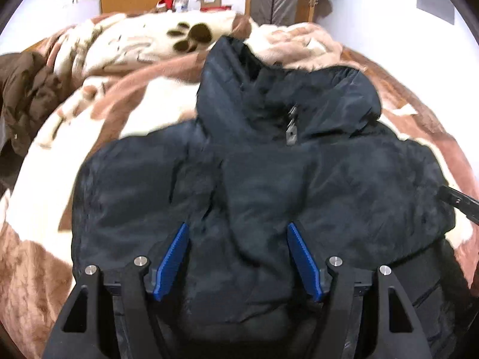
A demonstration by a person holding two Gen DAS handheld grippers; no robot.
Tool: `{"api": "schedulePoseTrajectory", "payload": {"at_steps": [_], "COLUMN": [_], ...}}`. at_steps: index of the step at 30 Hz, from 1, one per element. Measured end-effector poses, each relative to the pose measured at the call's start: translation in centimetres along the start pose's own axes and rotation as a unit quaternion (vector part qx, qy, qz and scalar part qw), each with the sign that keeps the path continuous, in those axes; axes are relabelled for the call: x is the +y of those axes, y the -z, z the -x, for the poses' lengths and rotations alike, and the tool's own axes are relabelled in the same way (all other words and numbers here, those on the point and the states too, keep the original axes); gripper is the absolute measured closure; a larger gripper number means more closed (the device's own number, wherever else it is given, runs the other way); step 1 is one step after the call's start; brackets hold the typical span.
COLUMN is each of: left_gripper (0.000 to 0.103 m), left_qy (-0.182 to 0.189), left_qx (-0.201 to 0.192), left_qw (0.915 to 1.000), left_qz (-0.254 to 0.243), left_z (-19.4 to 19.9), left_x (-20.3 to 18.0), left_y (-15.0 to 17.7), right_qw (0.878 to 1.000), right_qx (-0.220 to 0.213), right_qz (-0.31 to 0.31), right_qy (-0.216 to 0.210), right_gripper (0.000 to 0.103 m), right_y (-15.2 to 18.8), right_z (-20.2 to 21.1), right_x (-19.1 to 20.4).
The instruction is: Fold large clothes
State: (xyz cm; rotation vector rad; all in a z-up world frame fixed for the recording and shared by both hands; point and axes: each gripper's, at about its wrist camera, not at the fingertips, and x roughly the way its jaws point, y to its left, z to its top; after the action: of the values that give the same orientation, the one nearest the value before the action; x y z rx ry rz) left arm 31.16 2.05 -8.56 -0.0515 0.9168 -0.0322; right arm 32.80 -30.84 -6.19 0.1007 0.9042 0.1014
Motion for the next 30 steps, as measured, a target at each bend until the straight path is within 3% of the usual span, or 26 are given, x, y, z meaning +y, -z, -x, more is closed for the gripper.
{"api": "schedulePoseTrajectory", "payload": {"at_steps": [3,9,13,24,30], "left_gripper": [0.029,0.031,0.032,0.032,0.032], "left_qy": [0.003,-0.007,-0.006,0.045,0.059], "left_qx": [0.014,0.028,0.017,-0.038,-0.052], "left_qw": [0.9999,0.9996,0.9998,0.9979,0.9965], "left_qz": [0.008,0.001,0.002,0.025,0.03], "left_z": [-1.5,-0.9,2.5,14.2,17.6], "left_x": [0.1,-0.6,-0.7,-1.1,-0.9], "left_y": [0.7,-0.2,0.7,4.8,6.7], "right_qw": [0.999,0.998,0.998,0.998,0.997], "right_qx": [0.041,0.049,0.033,-0.032,-0.036], "right_qz": [-0.017,-0.025,-0.043,-0.043,-0.017], "right_qy": [0.0,0.009,-0.008,-0.041,-0.065], "right_gripper": [0.074,0.074,0.073,0.07,0.064], "right_y": [1.4,0.4,1.0,5.3,8.1], "right_z": [-2.4,-1.4,2.3,13.7,15.3], "right_x": [-1.3,-0.8,-0.3,4.5,8.7]}}
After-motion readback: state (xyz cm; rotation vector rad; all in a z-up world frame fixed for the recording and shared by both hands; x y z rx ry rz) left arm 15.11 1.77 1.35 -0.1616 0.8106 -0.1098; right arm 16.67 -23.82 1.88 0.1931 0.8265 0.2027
